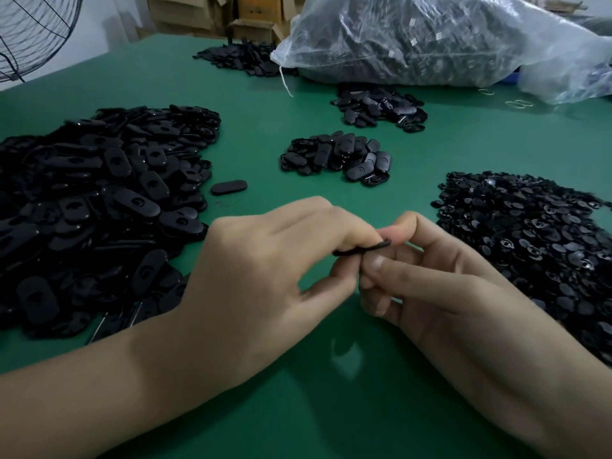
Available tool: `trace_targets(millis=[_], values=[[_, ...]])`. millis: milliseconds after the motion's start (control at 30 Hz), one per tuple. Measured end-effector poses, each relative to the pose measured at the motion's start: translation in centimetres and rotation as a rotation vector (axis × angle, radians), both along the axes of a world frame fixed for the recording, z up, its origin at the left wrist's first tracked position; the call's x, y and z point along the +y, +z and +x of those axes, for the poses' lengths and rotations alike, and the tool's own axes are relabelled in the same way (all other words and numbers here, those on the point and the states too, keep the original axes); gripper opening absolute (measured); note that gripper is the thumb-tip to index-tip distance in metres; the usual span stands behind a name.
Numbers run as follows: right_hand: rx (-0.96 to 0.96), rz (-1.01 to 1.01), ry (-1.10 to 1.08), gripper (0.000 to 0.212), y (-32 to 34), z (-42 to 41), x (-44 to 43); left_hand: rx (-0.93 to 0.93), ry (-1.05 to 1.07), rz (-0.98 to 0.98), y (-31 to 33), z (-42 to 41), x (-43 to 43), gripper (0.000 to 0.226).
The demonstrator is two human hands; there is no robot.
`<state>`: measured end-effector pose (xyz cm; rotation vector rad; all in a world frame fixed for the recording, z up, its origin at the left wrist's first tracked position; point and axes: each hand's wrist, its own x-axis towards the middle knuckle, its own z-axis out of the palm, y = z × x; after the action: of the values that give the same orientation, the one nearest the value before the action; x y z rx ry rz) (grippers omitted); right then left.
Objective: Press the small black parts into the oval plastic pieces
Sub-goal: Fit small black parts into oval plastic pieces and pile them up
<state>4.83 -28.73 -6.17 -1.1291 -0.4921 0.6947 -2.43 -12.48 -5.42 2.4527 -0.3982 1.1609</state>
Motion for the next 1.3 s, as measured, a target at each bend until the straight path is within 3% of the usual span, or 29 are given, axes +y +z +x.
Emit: trace_targets(millis=[200, 300, 367, 467, 733, 933, 1067, 1200, 1300], values=[[-0.393, -0.104, -0.186, 0.007, 0.1, 0.3, 0.1, 0.199, -0.079, -0.345, -0.2, 0.8, 0.3, 0.011], [-0.472, -0.149, -0.233, 0.017, 0.2, 0.2, 0.1, 0.280, -0.117, -0.459, -0.5, 1.0, 0.6, 0.011], [-0.457, -0.168, -0.265, 0.020, 0.2, 0.3, 0.3, 0.330, -0.161, -0.499, -0.6, 1.2, 0.9, 0.023], [-0.417, -0.217, -0.299, 0.023, 0.0, 0.7, 0.2, 0.428, -0.227, -0.414, -0.4, 1.4, 1.1, 0.052], [-0.417, -0.273, -0.316, 0.011, -0.2, 1.7, -0.4, 0.511, -0.169, -0.383, 1.2, 3.5, 2.8, 0.049], [-0.739, -0.509, -0.387, 0.018, -0.4, 1.5, -0.4, 0.568, 0.149, -0.229, 2.7, 12.2, 6.4, 0.042], [-0.817, -0.542, -0.420, 0.019, -0.1, 1.6, -0.6, 0.656, 0.301, -0.254, 1.3, 17.4, 7.2, 0.043], [-0.876, -0.625, -0.460, 0.017, -0.1, 2.3, -0.9, 0.730, 0.354, -0.209, 0.7, 18.8, 7.2, 0.048], [-1.086, -0.865, -0.501, 0.017, 0.3, 3.4, -1.5, 0.724, 0.330, -0.255, 1.5, 18.2, 7.5, 0.053]])
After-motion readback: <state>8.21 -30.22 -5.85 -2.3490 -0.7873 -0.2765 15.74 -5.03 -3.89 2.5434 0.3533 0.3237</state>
